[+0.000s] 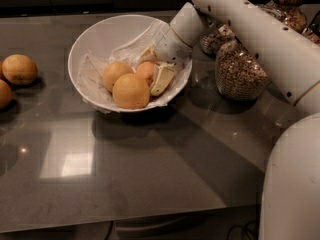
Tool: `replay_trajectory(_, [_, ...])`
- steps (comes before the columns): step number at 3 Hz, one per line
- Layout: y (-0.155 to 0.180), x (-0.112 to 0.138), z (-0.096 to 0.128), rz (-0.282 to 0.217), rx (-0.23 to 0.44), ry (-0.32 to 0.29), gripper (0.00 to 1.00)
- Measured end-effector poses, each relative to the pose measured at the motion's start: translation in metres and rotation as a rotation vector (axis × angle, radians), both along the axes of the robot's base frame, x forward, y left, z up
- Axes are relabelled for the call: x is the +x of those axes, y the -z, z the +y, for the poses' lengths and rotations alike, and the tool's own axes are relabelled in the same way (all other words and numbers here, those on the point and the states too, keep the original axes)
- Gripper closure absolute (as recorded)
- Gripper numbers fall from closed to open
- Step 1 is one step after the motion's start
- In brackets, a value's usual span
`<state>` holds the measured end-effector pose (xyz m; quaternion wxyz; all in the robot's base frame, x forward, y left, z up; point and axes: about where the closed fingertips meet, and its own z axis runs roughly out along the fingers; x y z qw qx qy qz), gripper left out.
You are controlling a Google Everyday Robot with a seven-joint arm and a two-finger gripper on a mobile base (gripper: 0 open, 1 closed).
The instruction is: Pick orange from white bowl
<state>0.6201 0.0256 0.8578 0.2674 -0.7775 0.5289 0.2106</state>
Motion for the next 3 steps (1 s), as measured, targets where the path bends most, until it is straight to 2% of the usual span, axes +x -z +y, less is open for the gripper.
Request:
replay_trajectory(1, [-0.006, -0.001, -0.002, -0.008, 0.036, 0.009, 1.00])
replay_trajectory(2, [-0.018, -0.003, -0.010, -0.028, 0.047, 0.028, 1.00])
replay_trajectory(3, [-0.058, -0.012, -0.033, -0.096, 0.072, 0.082, 1.00])
